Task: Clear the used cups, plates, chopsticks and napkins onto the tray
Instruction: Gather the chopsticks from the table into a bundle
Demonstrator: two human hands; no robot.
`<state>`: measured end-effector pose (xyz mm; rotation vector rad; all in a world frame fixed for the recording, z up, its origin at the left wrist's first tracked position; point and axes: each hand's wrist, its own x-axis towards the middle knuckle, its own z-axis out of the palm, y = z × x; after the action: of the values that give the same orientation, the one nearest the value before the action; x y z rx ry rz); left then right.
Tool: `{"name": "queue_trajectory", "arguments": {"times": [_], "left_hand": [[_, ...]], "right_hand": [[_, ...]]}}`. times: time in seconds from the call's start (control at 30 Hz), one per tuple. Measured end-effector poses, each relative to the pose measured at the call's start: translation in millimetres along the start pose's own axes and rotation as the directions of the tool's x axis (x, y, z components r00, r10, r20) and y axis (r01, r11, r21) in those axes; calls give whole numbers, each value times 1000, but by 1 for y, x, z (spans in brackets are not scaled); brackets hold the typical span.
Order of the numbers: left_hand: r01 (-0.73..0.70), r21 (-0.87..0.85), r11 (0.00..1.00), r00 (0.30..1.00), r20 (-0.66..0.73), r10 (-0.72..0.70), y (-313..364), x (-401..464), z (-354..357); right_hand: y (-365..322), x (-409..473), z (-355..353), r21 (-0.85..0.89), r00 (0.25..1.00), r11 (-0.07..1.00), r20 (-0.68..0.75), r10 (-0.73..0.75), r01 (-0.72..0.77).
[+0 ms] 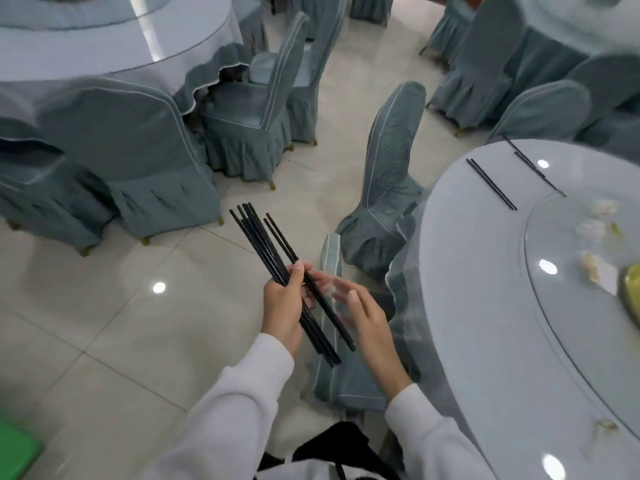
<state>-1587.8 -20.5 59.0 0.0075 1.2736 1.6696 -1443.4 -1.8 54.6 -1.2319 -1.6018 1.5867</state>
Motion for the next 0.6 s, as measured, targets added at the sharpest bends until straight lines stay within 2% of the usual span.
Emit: {"name": "queue_trajectory", "arguments": {"times": [0.13, 0.3, 0.43, 0.6], "left_hand": [[-87, -81, 993, 990, -120, 77, 45, 7, -56], [-239, -125, 963, 919, -349, 183, 83, 11, -120], [-273, -273, 922, 881, -457, 126, 112, 22, -156], [-252, -390, 886, 892, -448, 57, 126, 37, -172]], "right_hand": [[-20, -2, 94, 248, 976, 946, -1, 216, -209], [-32, -3, 188, 303, 955, 906, 87, 284, -297], [-37, 4, 229, 361, 919, 847, 106, 379, -391], [-44, 19, 259, 459, 879, 759, 121, 462, -462]]}}
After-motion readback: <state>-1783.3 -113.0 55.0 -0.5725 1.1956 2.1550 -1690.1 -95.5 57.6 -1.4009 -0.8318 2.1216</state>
